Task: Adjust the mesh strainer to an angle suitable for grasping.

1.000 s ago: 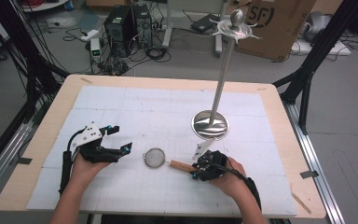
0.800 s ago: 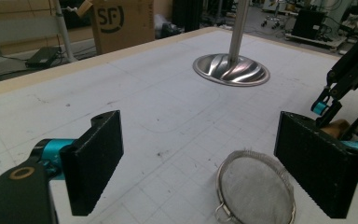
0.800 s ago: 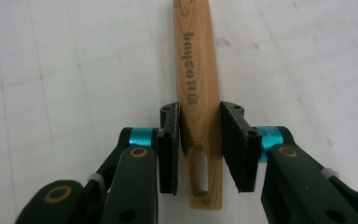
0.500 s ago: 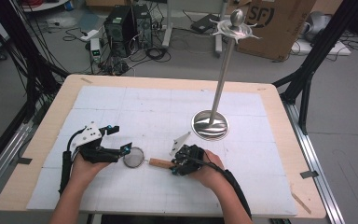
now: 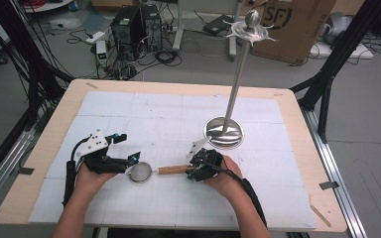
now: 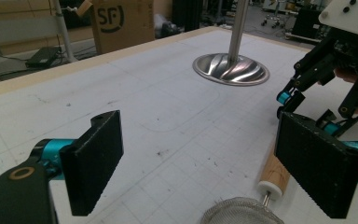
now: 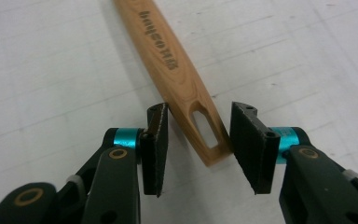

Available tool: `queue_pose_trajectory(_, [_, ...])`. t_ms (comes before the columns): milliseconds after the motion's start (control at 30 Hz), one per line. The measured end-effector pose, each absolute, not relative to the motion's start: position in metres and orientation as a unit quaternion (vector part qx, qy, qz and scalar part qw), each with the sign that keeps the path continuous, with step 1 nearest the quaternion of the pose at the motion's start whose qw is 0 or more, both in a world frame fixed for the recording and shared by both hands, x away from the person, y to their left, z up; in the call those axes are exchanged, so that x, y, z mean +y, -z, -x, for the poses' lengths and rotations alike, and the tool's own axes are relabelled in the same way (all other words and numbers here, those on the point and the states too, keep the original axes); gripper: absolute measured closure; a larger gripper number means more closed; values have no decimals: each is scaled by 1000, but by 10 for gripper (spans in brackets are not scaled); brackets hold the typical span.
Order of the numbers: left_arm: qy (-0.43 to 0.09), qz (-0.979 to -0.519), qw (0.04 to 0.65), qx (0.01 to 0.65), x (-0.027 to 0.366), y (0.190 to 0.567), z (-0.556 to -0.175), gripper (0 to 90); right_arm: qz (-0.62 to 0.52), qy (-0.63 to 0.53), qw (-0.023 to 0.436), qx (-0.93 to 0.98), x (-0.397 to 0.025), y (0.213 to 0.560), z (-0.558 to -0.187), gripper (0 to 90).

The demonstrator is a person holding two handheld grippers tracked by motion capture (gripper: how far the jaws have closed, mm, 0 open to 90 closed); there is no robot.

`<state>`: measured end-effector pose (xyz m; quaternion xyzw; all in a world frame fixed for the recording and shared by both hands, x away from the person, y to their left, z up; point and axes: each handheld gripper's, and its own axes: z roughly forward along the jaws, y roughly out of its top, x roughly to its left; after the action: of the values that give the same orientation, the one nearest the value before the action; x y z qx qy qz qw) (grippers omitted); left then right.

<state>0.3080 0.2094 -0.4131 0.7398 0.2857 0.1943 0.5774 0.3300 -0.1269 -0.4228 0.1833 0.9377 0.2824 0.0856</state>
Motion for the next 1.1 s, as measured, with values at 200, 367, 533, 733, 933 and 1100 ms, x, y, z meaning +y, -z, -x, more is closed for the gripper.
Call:
queue_pose_trajectory(200, [-190,-742,575,288,208,414,-309,160,-203,-293,94,930,-130,424,-338,564])
queue_pose_trajectory(367, [-191,-740,576,289,209,414,-308,160,-214,-295,98,926,-135,424,-341,558])
queue_pose_trajectory(533, [-189,-744,573,287,209,414,-308,158,-222,-316,93,918,-150,415,-333,533])
queue_pose_trajectory(733, [-188,-746,571,287,207,415,-308,158,-243,-358,108,895,-184,400,-316,499])
queue_pose_trajectory(933, [-184,-745,573,288,205,415,-308,158,-251,-408,136,867,-218,388,-296,497])
queue_pose_trajectory(1100, [-184,-746,573,287,204,416,-308,158,-260,-450,144,842,-237,381,-286,477])
